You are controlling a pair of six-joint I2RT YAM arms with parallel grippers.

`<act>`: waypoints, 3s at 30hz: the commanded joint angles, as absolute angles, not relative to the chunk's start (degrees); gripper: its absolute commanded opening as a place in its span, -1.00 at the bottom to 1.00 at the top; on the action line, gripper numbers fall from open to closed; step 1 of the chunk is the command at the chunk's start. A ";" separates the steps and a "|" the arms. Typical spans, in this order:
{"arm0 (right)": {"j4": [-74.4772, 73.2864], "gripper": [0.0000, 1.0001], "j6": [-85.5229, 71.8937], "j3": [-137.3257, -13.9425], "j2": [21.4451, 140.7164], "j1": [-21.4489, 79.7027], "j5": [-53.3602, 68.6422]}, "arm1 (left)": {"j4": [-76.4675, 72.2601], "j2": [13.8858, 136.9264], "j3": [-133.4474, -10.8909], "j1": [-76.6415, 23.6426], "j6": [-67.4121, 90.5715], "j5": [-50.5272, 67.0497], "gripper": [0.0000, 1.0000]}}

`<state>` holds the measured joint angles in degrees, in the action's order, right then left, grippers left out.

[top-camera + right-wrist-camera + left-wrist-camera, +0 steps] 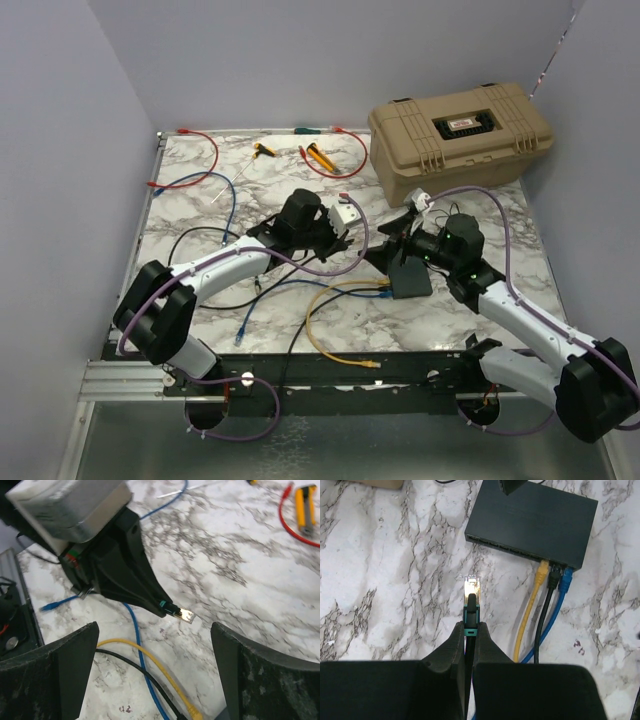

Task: Insert the plug into the switch port
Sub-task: Pick up the connector from the center of the board, then insert the connector into the switch port.

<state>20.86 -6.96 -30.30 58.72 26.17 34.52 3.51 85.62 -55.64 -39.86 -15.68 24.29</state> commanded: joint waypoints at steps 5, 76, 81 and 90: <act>3.52 1.00 -13.91 -34.34 56.81 26.18 13.50 | -15.10 89.32 -51.50 -41.85 -9.24 17.72 -1.00; -13.23 0.05 -23.65 -33.92 78.61 4.44 21.19 | 2.02 109.71 -65.57 -56.30 -17.87 11.75 -1.00; -12.71 0.02 -23.66 -33.79 78.91 4.40 21.71 | 0.19 108.81 -64.62 -56.32 -17.61 11.76 -1.00; -12.09 0.01 -23.74 -33.62 78.95 4.40 22.23 | -5.86 107.62 -62.81 -56.25 -17.05 14.49 -1.00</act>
